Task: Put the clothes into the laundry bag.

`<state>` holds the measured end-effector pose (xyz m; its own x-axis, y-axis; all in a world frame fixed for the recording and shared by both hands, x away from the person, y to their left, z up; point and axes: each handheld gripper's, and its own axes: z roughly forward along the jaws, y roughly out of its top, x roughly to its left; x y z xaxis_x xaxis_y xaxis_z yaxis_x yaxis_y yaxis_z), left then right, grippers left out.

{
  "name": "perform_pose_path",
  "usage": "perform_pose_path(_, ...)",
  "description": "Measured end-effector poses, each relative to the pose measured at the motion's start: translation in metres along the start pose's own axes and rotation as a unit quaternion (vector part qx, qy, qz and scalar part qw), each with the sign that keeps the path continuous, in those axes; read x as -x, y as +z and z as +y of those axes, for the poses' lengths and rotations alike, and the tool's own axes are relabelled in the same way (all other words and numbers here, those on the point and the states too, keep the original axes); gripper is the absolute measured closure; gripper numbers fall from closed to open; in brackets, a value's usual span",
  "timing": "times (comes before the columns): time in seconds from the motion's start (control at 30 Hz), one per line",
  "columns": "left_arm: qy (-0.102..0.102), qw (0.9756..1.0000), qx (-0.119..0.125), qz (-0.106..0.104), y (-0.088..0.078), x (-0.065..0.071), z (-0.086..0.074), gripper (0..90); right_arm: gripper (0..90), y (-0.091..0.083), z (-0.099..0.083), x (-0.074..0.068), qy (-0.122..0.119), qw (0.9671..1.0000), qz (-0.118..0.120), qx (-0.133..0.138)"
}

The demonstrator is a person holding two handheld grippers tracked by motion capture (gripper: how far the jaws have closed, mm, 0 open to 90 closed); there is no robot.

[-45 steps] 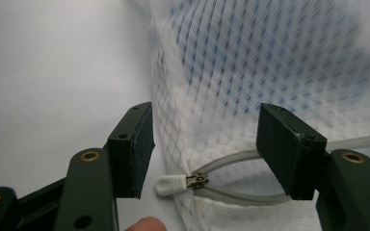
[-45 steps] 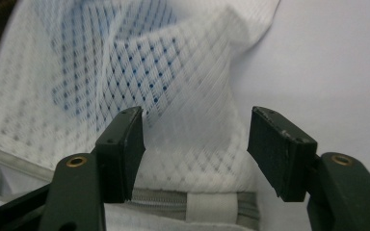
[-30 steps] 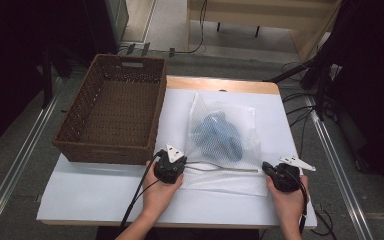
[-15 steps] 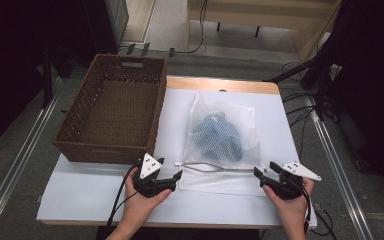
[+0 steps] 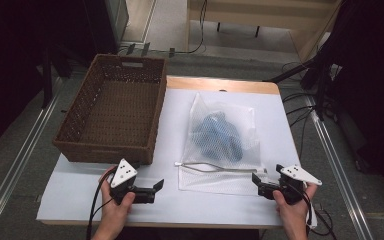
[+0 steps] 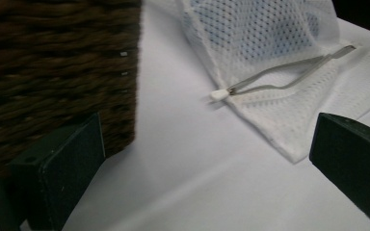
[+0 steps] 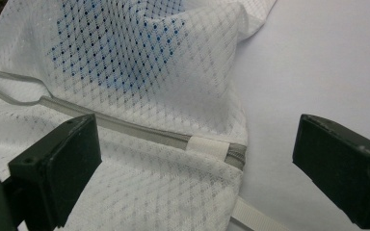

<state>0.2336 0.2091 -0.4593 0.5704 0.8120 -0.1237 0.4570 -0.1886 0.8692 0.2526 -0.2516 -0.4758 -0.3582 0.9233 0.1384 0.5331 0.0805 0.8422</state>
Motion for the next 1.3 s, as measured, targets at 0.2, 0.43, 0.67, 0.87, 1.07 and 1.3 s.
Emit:
perform_pose_path(0.2, -0.022, 0.9995, 0.023, 0.008, -0.021, -0.02, -0.002, 0.0, 3.1, -0.002, 0.0, 0.001, 0.005, 1.0, 0.0, 0.003)
perform_pose_path(0.43, -0.013, 0.9993, 0.024, 0.024, -0.04, -0.038, -0.007, 0.0, 3.1, -0.007, -0.002, 0.009, 0.014, 0.9999, -0.001, 0.003)
perform_pose_path(0.67, -0.022, 0.9984, 0.034, 0.04, -0.061, -0.061, -0.009, 0.0, 3.1, -0.012, -0.001, 0.015, 0.021, 0.9997, -0.008, 0.008)
perform_pose_path(0.87, -0.035, 0.9975, 0.035, 0.05, -0.072, -0.077, -0.014, 0.0, 3.1, -0.019, -0.002, 0.023, 0.033, 0.9993, -0.011, 0.016)
perform_pose_path(1.07, -0.038, 0.997, 0.036, 0.056, -0.077, -0.086, -0.016, 0.0, 4.2, -0.021, -0.001, 0.025, 0.037, 0.999, -0.015, 0.018)
perform_pose_path(1.3, -0.049, 0.9961, 0.041, 0.061, -0.082, -0.097, -0.018, 0.0, 5.4, -0.021, -0.001, 0.025, 0.039, 0.999, -0.016, 0.018)
